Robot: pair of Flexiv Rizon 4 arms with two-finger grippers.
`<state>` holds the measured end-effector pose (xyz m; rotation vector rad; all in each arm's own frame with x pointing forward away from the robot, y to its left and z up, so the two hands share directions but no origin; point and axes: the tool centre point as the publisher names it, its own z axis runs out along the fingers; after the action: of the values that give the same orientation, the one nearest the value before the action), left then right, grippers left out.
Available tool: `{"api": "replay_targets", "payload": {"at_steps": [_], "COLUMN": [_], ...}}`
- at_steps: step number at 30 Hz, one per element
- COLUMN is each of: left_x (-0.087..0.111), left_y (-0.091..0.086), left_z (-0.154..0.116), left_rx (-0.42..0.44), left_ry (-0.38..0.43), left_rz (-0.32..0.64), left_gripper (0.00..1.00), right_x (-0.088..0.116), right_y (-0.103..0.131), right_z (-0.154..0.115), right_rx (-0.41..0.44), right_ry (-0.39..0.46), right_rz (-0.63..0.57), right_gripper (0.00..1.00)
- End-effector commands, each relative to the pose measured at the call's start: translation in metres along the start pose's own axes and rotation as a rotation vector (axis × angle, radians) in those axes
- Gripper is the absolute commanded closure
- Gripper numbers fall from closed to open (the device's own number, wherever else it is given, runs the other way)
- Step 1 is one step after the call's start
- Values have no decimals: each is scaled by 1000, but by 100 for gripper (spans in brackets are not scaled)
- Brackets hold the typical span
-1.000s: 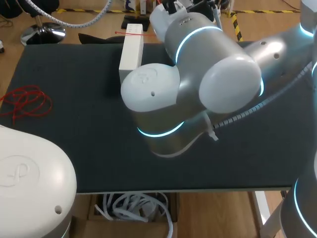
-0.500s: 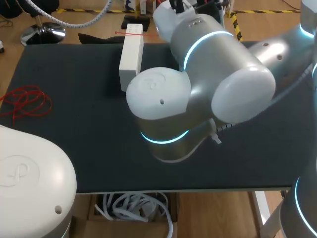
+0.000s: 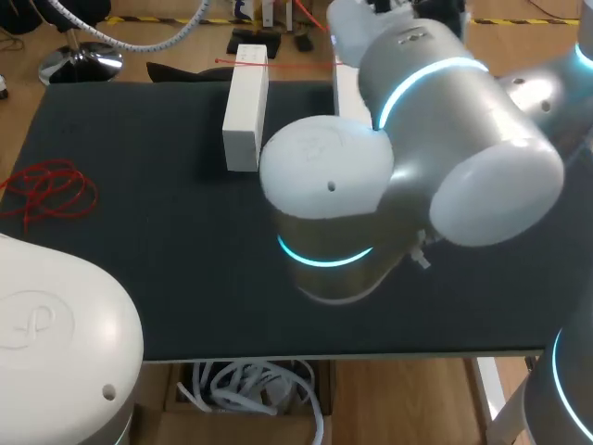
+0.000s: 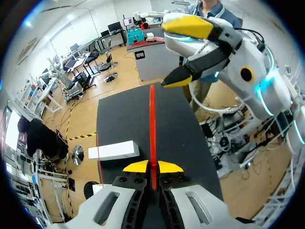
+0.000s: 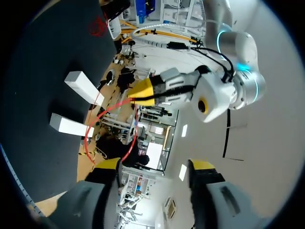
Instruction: Grab the tape and strap the tape.
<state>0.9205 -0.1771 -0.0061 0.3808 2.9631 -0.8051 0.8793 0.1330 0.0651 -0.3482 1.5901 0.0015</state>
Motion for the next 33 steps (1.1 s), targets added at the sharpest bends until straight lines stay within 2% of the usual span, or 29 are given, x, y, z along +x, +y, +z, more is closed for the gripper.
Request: {"api": "replay_targets", "payload": {"at_steps": [1, 8, 14, 17, 20, 23, 25, 26, 33], "left_x": [0, 0, 0, 1, 4, 12, 20, 24, 54], "left_y": [0, 0, 0, 3, 18, 57, 86, 102, 219], "left_z": [-1, -1, -1, 1, 2, 9, 14, 16, 31], "left_rx": [-3, -3, -3, -14, -21, -84, -180, -185, -389], "left_ry": [0, 0, 0, -14, -40, -50, -40, -50, -28], "left_rz": [-1, -1, -1, -13, -53, -155, -201, -237, -427], "left_gripper": [100, 100, 100, 100, 100, 100, 100, 100, 100], "right_x": [1, 4, 10, 12, 12, 12, 12, 12, 12], "right_y": [-37, -75, -111, -115, -115, -115, -115, -115, -115], "right_z": [2, 9, 17, 23, 23, 23, 23, 23, 23], "right_rx": [-40, -35, 2, -28, -28, -28, -28, -28, -28], "right_ry": [8, 7, 19, 39, 39, 39, 39, 39, 39], "right_rz": [2, -2, -42, -52, -52, -52, -52, -52, -52], "right_gripper": [0, 0, 0, 0, 0, 0, 0, 0, 0]}}
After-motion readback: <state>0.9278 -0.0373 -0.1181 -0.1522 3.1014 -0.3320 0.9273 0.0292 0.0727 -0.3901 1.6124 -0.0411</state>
